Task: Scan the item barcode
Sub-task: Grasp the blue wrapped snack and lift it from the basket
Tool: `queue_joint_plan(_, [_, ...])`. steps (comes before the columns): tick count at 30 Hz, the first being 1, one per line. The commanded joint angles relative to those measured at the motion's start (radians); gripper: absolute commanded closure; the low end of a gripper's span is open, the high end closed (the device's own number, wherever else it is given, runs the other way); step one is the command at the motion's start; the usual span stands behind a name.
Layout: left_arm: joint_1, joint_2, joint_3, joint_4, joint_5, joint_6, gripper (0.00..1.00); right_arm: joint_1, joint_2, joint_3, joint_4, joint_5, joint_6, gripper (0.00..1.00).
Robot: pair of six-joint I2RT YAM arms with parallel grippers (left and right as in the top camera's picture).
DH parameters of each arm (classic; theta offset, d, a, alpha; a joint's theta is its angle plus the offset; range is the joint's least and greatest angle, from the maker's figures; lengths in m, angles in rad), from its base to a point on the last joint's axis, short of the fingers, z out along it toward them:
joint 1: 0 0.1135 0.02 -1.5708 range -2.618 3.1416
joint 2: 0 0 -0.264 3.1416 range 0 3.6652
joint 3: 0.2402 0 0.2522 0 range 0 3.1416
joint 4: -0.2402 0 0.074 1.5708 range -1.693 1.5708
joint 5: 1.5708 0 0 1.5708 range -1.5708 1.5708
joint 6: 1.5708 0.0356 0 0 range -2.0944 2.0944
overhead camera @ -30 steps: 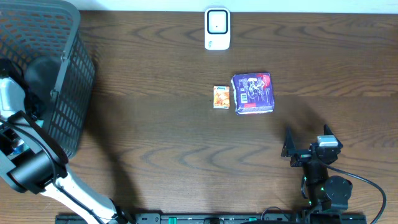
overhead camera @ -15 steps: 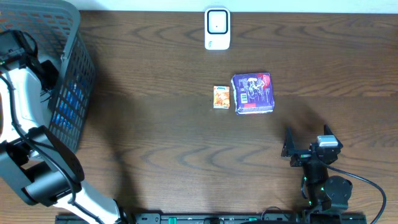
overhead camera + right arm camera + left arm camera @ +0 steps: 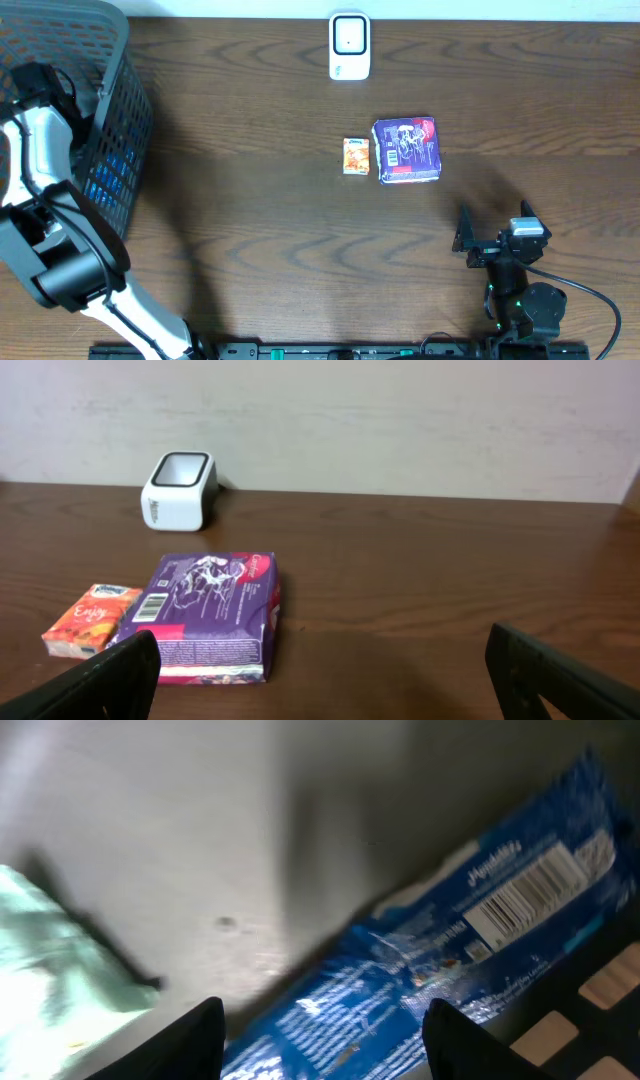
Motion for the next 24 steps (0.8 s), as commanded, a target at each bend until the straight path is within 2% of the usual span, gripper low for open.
queue_joint_plan(1, [0.0, 0.042, -0.005, -0.012, 0.064, 0.051, 0.36, -0.005, -0.005, -0.002, -0.003, -0.006, -0.015, 0.01])
queue_joint_plan(7, [0.0, 0.103, -0.005, -0.023, 0.056, 0.068, 0.36, -0.005, -0.005, -0.002, -0.003, -0.006, -0.015, 0.01])
queue_joint_plan(9, [0.0, 0.109, -0.005, -0.023, 0.056, 0.07, 0.43, -0.005, -0.005, -0.002, -0.003, -0.006, -0.015, 0.01])
queue_joint_plan(12, [0.0, 0.109, -0.005, -0.022, 0.056, 0.07, 0.63, -0.005, -0.005, -0.002, -0.003, -0.006, -0.015, 0.01])
queue_joint_plan(13, [0.0, 0.109, -0.005, -0.022, 0.055, 0.07, 0.89, -0.005, -0.005, -0.002, -0.003, -0.006, -0.015, 0.01])
queue_joint_plan(14, [0.0, 0.109, -0.004, -0.022, 0.051, 0.07, 0.93, -0.005, -0.005, -0.002, -0.003, -0.006, -0.015, 0.01])
queue_joint_plan(18, [0.003, 0.089, 0.04, -0.051, 0.041, 0.064, 0.93, -0.005, -0.005, -0.002, -0.003, -0.006, -0.015, 0.01])
queue_joint_plan(24, [0.012, -0.055, 0.136, -0.071, 0.041, -0.045, 0.93, -0.005, -0.005, -0.002, -0.003, -0.006, -0.015, 0.01])
